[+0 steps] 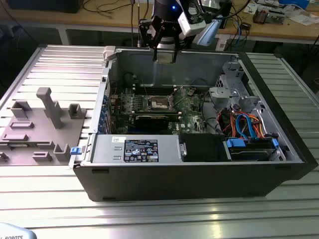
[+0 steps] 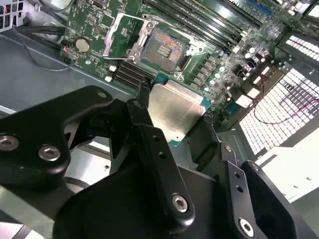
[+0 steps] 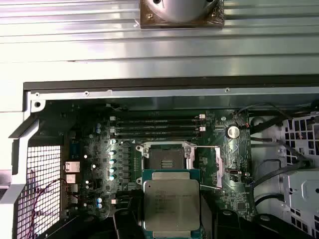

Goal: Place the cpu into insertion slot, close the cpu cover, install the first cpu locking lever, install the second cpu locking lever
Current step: 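Place the cpu into insertion slot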

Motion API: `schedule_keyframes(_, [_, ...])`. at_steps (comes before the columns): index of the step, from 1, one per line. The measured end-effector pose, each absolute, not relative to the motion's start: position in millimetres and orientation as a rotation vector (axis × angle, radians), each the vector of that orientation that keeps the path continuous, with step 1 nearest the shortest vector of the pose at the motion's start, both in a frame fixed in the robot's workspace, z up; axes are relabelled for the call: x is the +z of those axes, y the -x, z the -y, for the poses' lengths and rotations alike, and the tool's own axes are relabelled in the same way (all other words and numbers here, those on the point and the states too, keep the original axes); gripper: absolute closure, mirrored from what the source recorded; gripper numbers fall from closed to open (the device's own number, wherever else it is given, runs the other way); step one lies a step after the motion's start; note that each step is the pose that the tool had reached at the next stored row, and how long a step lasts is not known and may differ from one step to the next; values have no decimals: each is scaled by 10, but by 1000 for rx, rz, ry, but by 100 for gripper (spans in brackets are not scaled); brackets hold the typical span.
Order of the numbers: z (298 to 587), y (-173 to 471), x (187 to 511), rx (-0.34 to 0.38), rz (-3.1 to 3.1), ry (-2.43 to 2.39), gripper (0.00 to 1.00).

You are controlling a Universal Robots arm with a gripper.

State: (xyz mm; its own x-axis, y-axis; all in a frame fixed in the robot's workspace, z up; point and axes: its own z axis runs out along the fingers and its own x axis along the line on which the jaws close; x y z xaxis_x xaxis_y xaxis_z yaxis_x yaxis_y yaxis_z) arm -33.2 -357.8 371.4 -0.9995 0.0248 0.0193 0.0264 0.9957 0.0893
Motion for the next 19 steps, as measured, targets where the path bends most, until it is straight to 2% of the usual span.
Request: schedule_keyframes(19, [3578, 335, 3674, -140, 3120, 40, 45])
